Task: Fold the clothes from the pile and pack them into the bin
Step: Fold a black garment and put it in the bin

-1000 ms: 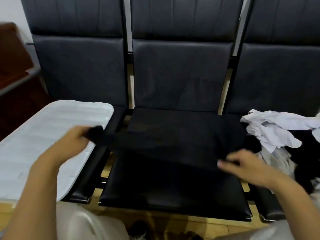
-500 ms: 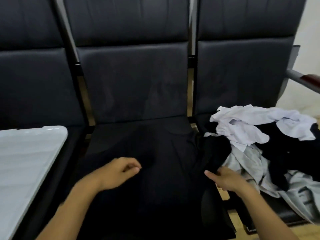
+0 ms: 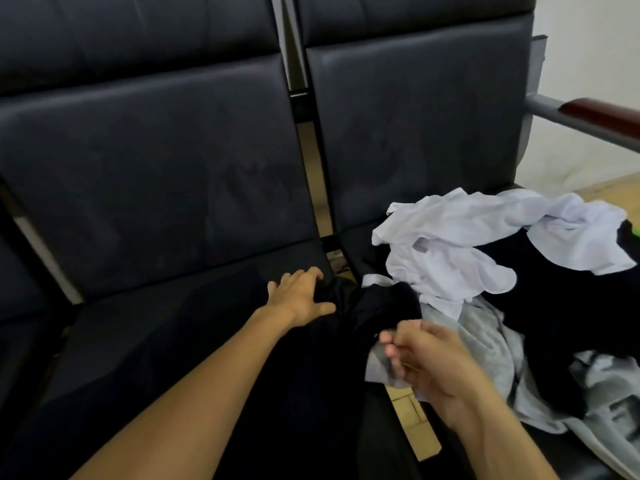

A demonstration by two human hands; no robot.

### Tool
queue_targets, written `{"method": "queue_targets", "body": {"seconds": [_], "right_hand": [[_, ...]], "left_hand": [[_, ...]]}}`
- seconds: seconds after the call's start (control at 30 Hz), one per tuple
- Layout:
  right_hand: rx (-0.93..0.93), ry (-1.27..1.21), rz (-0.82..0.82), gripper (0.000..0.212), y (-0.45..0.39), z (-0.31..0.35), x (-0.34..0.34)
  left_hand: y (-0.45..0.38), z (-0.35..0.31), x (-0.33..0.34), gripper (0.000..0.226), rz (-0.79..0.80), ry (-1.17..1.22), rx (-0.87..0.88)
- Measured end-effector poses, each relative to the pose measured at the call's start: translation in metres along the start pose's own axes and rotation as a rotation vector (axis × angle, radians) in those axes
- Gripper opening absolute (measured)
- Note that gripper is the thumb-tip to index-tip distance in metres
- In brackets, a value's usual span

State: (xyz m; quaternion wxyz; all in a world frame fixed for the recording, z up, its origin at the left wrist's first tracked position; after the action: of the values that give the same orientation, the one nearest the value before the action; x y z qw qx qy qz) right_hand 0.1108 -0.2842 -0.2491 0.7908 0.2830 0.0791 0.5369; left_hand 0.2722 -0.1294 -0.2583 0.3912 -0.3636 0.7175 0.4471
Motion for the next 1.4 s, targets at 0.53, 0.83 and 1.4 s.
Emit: {"method": "queue_targets", "body": {"seconds": [0.53,0.83,1.4], "right_hand": [[-0.329,-0.121,-0.202,0.058,-0.001,0.023,-0.006],[-0.745,-0.134,-0.465,0.039,0.056,0.063,-0.018],[-0.109,1.576,0.344,0.071,0.06,-0.045,0.072]], "left_hand": [[0.033,0.002,-0.054,0.038,0.085,1.398,0.059],[0.041,-0.019,-0.102,0.057,0.004,1.238,0.1],[0.074,0.13,-0.052,0.1,-0.093,-0.146,0.43]]}}
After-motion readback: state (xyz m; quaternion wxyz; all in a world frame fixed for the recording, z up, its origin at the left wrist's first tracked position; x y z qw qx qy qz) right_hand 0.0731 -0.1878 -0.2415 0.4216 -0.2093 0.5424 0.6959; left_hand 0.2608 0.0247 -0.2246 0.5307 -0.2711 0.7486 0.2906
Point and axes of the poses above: each hand's wrist, its own y-axis away from the middle knuckle, its own x-axis out of the palm, z = x × y, the point moved 5 cm from there along -y, towards the middle knuckle, and after that the axes turned 2 degrees about z, right-handed, at the moved point
